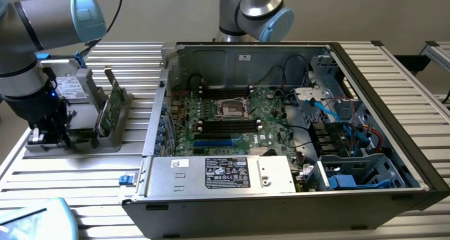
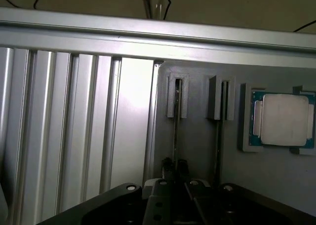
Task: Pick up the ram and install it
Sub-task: 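Pick up the ram and move it above insertion slot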
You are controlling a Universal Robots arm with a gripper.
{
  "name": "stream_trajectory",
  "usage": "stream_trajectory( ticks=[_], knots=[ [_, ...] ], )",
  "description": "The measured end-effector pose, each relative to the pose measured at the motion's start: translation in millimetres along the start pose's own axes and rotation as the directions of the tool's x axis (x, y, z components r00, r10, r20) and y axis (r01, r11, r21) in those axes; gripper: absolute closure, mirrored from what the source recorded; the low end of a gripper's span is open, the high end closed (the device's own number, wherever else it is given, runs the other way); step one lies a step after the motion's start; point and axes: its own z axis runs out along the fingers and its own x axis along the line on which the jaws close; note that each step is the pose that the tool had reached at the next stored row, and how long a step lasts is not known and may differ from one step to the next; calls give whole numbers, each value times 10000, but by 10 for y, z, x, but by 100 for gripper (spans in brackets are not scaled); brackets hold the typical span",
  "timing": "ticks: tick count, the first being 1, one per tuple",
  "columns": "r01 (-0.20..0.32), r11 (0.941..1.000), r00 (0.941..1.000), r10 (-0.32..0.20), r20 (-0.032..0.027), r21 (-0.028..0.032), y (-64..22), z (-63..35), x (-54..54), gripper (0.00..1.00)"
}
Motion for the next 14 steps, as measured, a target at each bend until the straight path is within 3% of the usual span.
stream_trajectory(
  ticks=[14],
  knots=[
    [2, 10000, 10000, -1, 8, -97, 10, -177, 2, 86]
  ],
)
